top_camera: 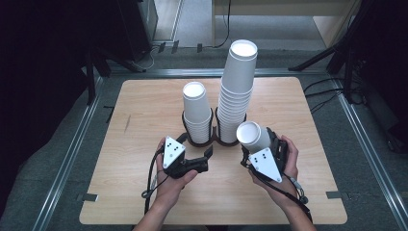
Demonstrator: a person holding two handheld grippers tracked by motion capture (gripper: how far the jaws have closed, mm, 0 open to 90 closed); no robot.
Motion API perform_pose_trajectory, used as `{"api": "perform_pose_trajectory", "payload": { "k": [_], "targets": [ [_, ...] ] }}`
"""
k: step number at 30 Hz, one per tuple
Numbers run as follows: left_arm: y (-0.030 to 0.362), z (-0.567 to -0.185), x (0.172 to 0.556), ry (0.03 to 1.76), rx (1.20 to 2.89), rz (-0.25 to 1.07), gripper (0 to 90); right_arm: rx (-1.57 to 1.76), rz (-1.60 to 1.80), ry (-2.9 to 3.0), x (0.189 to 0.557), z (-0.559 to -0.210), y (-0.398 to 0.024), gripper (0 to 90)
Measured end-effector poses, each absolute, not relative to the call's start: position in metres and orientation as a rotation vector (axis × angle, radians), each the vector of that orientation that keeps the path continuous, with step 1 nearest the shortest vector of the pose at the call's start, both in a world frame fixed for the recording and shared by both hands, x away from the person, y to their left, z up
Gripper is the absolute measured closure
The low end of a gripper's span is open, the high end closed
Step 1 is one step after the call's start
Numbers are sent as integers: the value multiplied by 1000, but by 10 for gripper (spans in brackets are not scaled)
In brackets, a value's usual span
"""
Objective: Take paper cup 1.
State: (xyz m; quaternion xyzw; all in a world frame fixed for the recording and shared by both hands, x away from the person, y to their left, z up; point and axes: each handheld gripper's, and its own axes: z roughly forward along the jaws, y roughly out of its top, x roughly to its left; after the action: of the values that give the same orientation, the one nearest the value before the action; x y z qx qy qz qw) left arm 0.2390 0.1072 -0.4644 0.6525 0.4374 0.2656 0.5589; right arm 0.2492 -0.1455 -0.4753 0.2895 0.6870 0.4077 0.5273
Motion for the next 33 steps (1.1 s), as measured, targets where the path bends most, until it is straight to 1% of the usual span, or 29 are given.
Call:
{"api": "perform_pose_trajectory", "payload": {
  "k": [6, 8, 18, 33],
  "targets": [
    [105, -465, 239, 1021, 1558, 601, 52, 614, 910, 1656, 248, -483, -140, 164],
    [104, -466, 239, 1017, 1564, 587, 33, 581, 884, 1659, 247, -485, -138, 164],
    [100, -466, 239, 977, 1603, 550, 33, 433, 752, 1665, 245, -499, -130, 164],
    [93, -465, 237, 883, 1655, 406, 13, 239, 607, 1617, 241, -514, -122, 166]
  ]
}}
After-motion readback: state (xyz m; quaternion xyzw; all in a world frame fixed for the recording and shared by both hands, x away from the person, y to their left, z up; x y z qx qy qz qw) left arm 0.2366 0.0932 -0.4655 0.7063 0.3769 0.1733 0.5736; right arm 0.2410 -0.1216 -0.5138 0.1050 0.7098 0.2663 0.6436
